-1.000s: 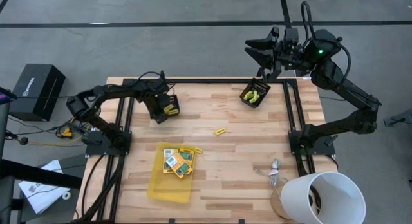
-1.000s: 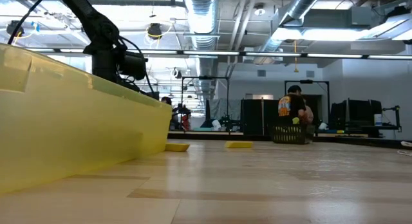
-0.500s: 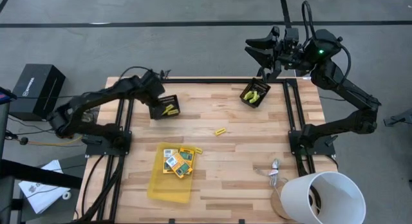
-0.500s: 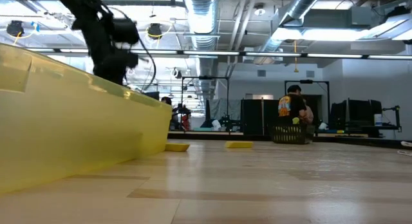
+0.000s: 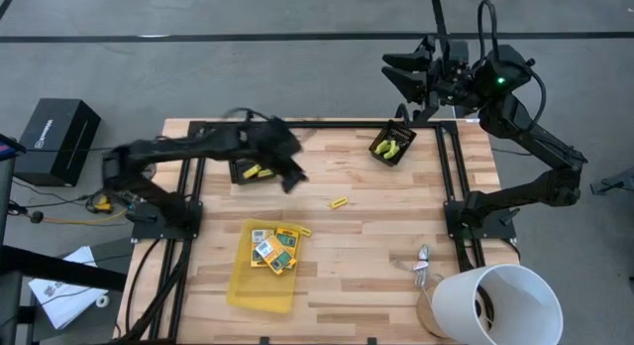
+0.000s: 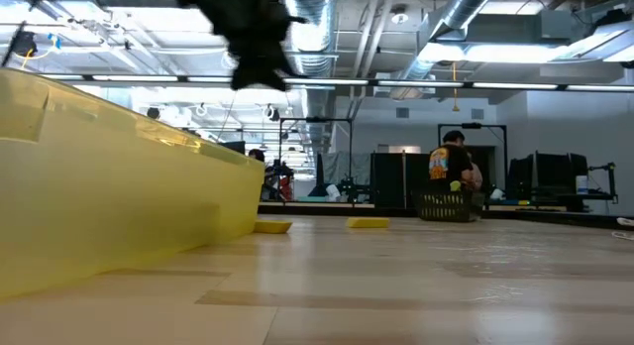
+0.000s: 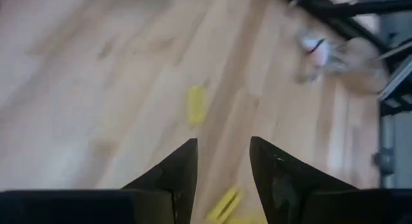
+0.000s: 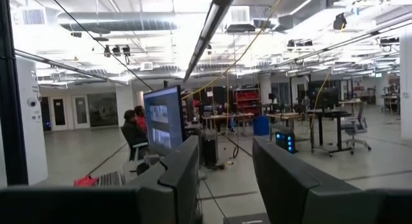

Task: Pick & Place School Supplies
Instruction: Put the yellow eraser into the left black bin

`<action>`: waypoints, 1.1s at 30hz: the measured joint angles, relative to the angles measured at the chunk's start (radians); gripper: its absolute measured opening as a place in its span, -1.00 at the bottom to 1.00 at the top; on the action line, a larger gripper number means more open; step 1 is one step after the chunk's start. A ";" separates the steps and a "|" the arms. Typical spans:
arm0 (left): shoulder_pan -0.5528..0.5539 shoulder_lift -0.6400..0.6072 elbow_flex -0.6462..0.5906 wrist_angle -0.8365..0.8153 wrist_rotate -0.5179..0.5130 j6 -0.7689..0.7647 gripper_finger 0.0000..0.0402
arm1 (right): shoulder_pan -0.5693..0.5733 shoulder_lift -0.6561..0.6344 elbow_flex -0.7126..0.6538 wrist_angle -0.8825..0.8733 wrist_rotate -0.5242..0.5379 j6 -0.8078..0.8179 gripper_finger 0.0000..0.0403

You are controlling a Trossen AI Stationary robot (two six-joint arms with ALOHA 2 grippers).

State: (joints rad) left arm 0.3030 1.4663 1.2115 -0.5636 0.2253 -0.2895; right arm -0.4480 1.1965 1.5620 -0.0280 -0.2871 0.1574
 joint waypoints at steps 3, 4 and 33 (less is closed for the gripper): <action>-0.063 0.115 0.053 0.095 -0.022 -0.070 -0.32 | 0.000 0.000 0.000 -0.026 0.000 0.000 -0.32; -0.077 0.152 0.074 0.114 -0.028 -0.094 -0.32 | 0.000 -0.002 0.000 -0.037 0.000 0.000 -0.31; -0.120 0.639 0.252 0.232 -0.076 -0.208 -0.24 | -0.124 -0.118 0.000 -0.359 0.000 -0.053 -0.30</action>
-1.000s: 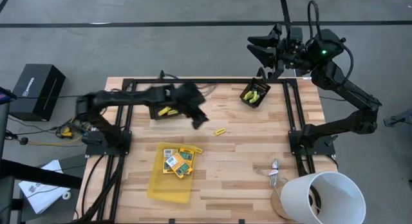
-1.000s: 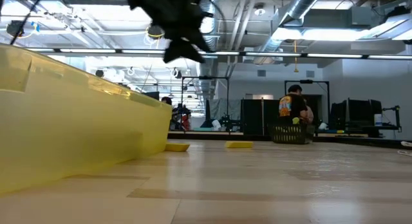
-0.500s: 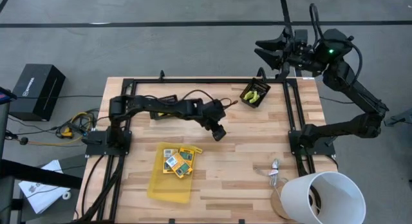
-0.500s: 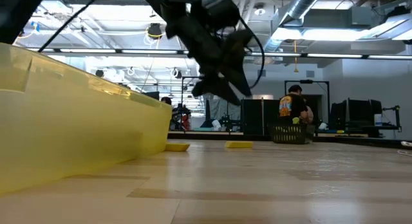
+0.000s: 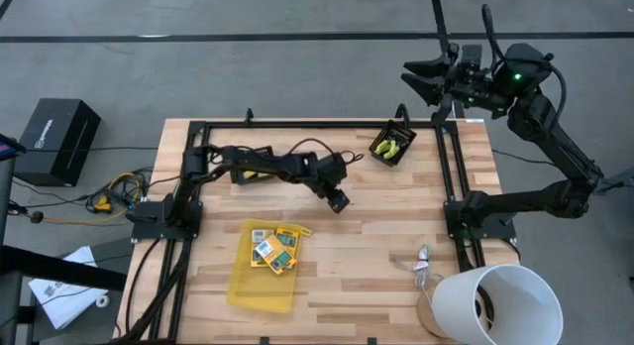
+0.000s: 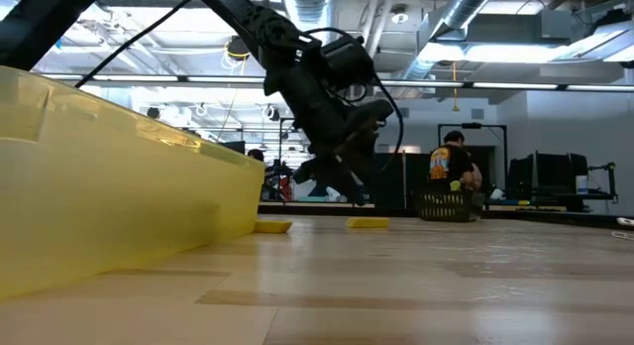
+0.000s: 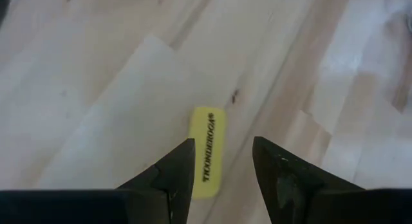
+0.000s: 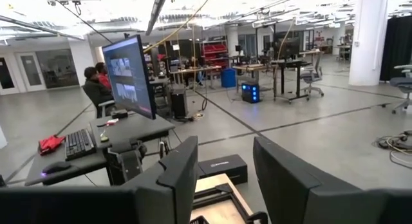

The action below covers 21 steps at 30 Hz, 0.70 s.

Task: Pick & Place School Supplies
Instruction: Put the yellow eraser into the left black bin

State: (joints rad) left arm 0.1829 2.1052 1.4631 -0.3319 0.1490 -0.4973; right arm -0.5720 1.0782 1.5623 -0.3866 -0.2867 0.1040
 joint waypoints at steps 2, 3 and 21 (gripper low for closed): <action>0.010 0.000 0.000 0.001 0.000 0.018 -0.24 | 0.000 0.000 0.000 -0.007 0.000 0.000 -0.29; 0.015 0.000 0.000 0.001 0.001 0.019 -0.24 | 0.000 0.001 0.000 -0.010 0.000 0.000 -0.29; 0.049 0.000 -0.002 -0.007 0.189 -0.008 -0.24 | 0.000 0.006 0.000 -0.009 0.000 0.004 -0.24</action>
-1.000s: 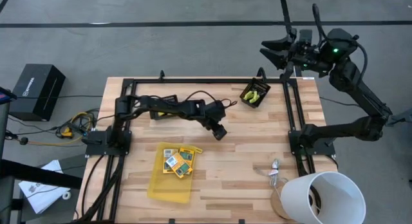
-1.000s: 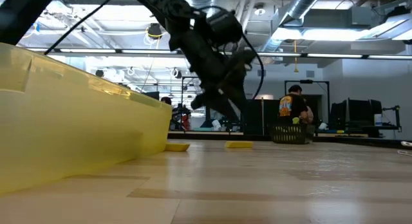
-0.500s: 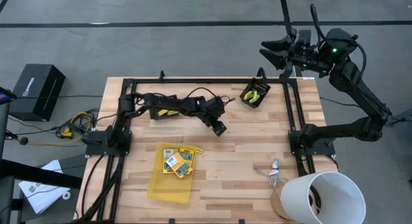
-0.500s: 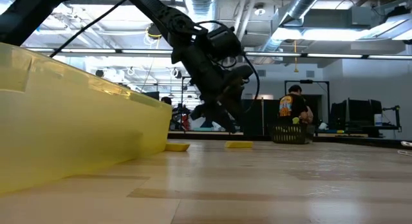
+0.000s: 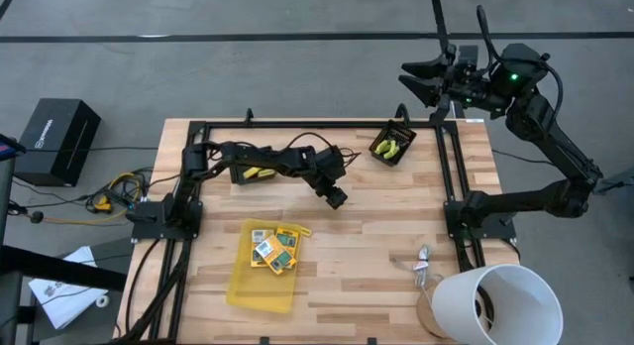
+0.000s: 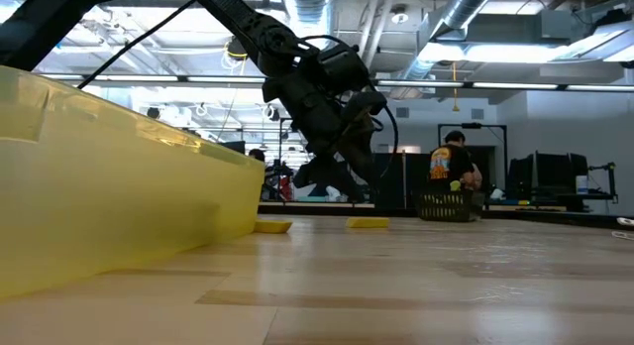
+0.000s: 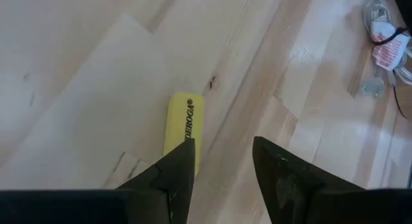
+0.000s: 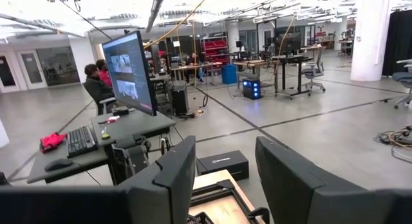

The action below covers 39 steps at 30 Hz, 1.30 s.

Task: Pick & Place School Supplies
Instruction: Put the yellow eraser into the left black bin

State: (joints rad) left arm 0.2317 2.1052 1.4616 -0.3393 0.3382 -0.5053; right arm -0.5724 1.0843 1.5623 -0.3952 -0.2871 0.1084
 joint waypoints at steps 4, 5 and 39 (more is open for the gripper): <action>0.000 0.000 0.000 0.005 0.000 0.013 -0.24 | 0.000 0.000 0.000 0.016 0.000 0.023 -0.23; 0.000 0.000 0.000 0.006 0.000 0.018 -0.24 | 0.000 0.000 0.000 0.016 0.000 0.023 -0.23; 0.001 0.006 -0.084 0.097 0.010 0.026 -0.24 | 0.001 0.000 0.000 0.015 0.000 0.033 -0.22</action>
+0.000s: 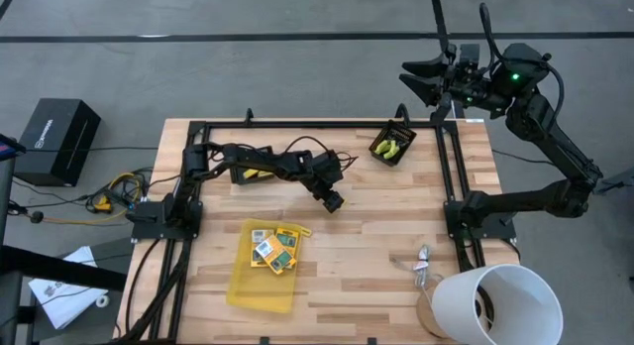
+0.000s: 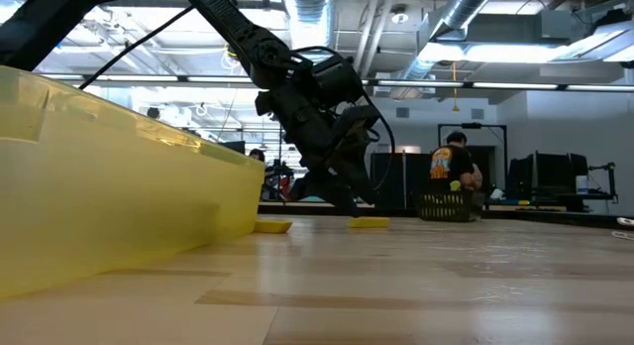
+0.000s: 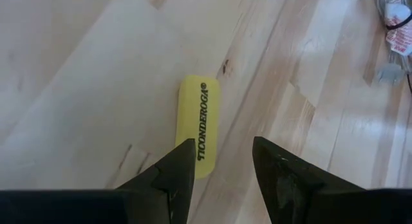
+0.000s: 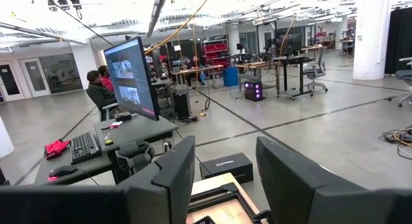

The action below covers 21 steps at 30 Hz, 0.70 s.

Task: Pick & Place School Supplies
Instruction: Put the yellow eraser into the left black bin

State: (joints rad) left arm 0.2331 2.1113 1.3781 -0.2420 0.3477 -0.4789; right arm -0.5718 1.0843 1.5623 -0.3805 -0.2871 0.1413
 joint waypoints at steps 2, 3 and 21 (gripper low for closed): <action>0.007 0.000 0.000 0.000 0.000 0.000 -0.24 | 0.000 0.000 0.000 0.000 0.000 0.000 -0.22; 0.011 0.000 0.000 -0.001 0.000 0.001 -0.25 | 0.000 0.000 0.000 0.000 0.000 0.000 -0.22; 0.013 0.023 0.002 0.006 0.046 0.027 -0.29 | 0.000 0.000 0.000 -0.001 0.000 -0.001 -0.23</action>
State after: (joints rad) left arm 0.2462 2.1343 1.3800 -0.2365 0.3935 -0.4522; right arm -0.5720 1.0843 1.5623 -0.3812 -0.2871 0.1399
